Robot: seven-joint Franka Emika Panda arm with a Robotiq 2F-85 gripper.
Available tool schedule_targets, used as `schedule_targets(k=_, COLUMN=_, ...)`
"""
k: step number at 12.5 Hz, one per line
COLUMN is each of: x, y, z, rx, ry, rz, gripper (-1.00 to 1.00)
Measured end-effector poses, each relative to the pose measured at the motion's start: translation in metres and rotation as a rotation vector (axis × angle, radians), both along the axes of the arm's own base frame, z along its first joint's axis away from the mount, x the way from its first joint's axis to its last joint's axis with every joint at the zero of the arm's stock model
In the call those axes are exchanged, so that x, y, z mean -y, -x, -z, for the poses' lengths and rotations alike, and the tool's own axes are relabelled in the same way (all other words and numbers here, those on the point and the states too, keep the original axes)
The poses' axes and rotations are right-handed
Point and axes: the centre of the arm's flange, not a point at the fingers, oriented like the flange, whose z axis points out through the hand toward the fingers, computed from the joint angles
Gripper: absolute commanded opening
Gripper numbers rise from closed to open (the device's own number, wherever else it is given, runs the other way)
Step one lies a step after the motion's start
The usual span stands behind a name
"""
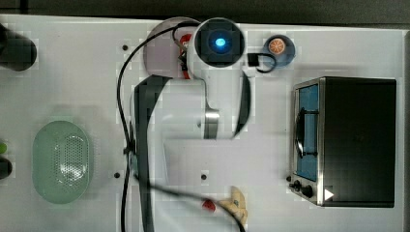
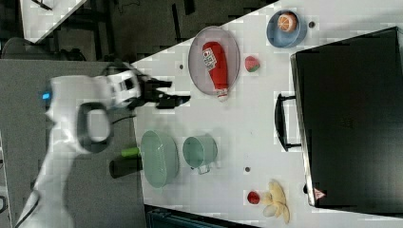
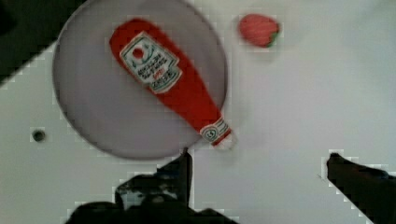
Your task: Pick ketchup from plate and place it on table.
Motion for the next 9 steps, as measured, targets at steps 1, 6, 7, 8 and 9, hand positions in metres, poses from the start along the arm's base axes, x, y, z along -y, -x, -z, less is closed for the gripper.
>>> schedule_targets(k=1, x=-0.008, y=-0.007, z=0.030, rx=0.013, ry=-0.007, rz=-0.061, gripper=1.00)
schedule_targets(k=6, x=-0.030, y=-0.023, z=0.133, rx=0.008, ry=-0.020, rz=-0.340, gripper=1.00)
schedule_targets(k=7, x=-0.032, y=-0.030, z=0.143, rx=0.017, ry=-0.013, rz=-0.384, gripper=1.00)
schedule_targets(k=8, x=-0.033, y=-0.039, z=0.151, rx=0.035, ry=-0.010, rz=-0.409, gripper=1.00)
schedule_targets(k=9, x=-0.033, y=-0.045, z=0.160, rx=0.045, ry=-0.016, rz=-0.414, gripper=1.00)
